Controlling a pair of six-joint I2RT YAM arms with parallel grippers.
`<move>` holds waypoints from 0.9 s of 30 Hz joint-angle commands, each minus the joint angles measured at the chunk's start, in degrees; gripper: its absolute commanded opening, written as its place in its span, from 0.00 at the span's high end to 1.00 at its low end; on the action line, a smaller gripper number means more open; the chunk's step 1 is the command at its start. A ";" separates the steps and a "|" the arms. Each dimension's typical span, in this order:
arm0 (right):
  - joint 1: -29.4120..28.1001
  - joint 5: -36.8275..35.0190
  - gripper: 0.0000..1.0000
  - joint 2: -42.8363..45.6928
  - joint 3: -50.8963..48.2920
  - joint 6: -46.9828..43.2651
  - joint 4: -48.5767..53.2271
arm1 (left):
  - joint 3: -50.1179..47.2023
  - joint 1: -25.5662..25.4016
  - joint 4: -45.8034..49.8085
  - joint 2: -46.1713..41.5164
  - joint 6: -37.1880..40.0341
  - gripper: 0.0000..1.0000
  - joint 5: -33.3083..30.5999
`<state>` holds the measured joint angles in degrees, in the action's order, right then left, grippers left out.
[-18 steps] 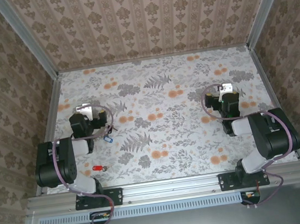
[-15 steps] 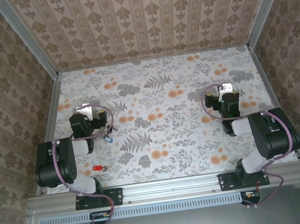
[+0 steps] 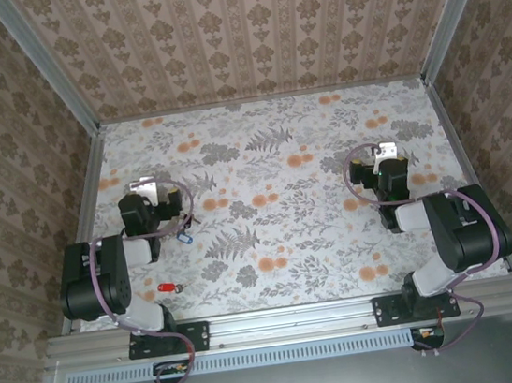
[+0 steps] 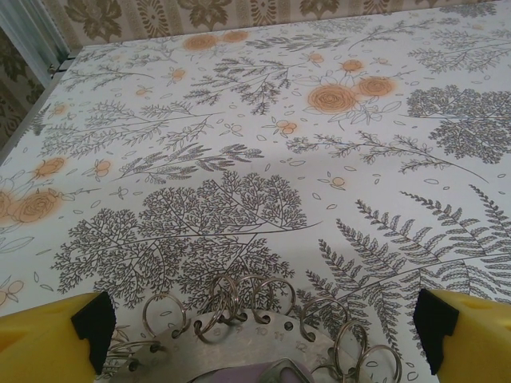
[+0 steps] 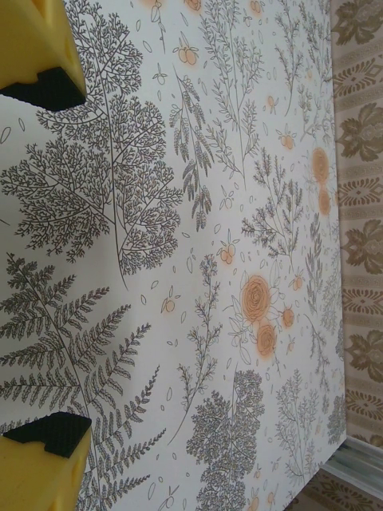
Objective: Put the keys on the keyring
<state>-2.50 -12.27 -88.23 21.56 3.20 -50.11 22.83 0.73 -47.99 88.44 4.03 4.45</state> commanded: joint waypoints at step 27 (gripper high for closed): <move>-12.59 17.81 0.00 33.31 25.01 0.85 59.24 | 32.69 7.48 88.62 -26.71 -22.98 0.00 4.33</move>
<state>-7.27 -1.93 -52.71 48.38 10.20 3.60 55.66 4.80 21.28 59.83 -12.14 2.50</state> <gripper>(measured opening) 0.997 0.999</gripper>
